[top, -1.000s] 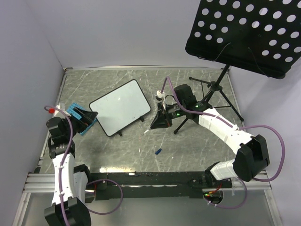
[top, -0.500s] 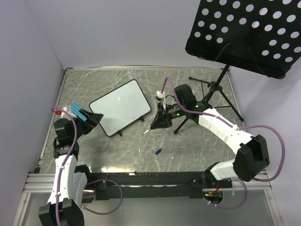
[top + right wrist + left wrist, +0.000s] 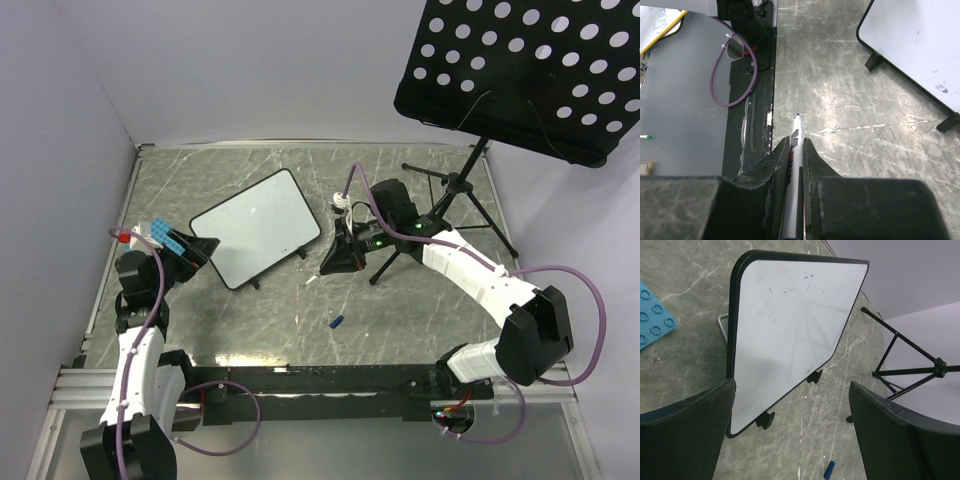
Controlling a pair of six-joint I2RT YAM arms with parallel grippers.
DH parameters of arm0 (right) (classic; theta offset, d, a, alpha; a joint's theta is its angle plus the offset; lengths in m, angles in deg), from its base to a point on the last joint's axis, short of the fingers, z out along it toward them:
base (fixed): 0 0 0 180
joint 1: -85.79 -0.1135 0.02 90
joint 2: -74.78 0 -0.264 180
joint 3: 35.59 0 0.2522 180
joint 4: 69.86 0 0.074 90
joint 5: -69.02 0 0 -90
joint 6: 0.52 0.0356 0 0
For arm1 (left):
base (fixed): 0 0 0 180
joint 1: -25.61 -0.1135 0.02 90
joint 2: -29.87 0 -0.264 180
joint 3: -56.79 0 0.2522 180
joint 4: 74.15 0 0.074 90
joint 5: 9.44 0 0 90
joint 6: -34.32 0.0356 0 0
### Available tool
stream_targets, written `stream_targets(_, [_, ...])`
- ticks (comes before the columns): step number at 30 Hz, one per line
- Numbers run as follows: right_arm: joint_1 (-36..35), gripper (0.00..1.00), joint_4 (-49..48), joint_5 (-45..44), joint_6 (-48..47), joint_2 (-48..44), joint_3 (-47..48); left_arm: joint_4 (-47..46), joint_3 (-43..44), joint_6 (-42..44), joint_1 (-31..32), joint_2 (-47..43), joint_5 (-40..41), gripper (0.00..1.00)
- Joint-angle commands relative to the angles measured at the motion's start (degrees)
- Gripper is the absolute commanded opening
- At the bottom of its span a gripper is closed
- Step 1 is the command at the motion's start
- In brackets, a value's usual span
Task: Write a sentence on the whiteboard
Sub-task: Pick up the whiteboard from the whiteboard stand.
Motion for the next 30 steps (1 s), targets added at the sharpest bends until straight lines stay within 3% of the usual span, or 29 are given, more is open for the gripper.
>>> stream_targets(1, [0.2,0.00,-0.6,1.9,-1.4,-2.4,1.2,-6.9,-1.6,-2.2,0.1,0.6,-1.5,0.99])
stream_targets(30, [0.2,0.00,-0.3,2.2,-1.7,-1.8,1.3,-18.1,-2.6,-1.2,2.3,5.4,-2.3,0.93])
